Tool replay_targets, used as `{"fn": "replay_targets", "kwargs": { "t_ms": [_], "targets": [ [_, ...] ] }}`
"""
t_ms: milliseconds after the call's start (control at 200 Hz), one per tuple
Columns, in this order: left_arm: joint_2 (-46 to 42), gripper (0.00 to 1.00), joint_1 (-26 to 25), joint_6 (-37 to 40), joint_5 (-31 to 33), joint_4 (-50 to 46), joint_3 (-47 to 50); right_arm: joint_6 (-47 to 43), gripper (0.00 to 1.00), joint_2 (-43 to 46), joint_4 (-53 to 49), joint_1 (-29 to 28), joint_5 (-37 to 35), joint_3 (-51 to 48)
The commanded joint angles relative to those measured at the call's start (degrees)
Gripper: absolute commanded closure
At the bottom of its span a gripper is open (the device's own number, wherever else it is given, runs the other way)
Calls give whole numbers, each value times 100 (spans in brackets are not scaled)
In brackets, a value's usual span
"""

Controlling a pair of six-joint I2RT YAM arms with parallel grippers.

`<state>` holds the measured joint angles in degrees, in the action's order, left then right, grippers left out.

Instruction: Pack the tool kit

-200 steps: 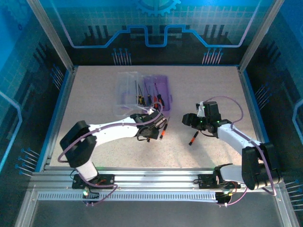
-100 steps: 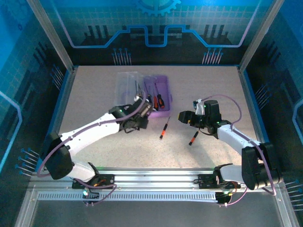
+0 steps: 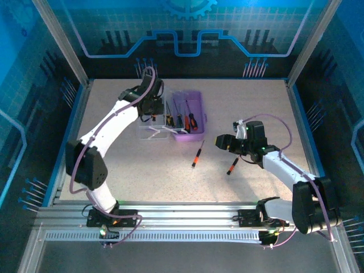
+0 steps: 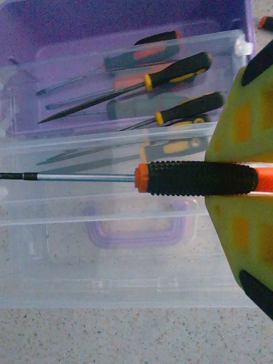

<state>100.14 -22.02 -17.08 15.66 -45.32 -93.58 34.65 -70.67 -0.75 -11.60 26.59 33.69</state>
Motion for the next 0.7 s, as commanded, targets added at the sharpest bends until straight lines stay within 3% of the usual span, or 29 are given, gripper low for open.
{"fn": "replay_targets", "kwargs": {
  "t_ms": [0, 225, 695],
  "targets": [
    [410, 82, 41, 210, -244, -414, -566, -156, 40, 179, -268, -42, -130, -3],
    [1004, 82, 106, 94, -362, -557, -1061, -292, 42, 399, -548, -34, -283, -62],
    [1319, 77, 215, -137, -673, -356, -940, -380, 43, 620, -762, -32, -418, -117]
  ]
}}
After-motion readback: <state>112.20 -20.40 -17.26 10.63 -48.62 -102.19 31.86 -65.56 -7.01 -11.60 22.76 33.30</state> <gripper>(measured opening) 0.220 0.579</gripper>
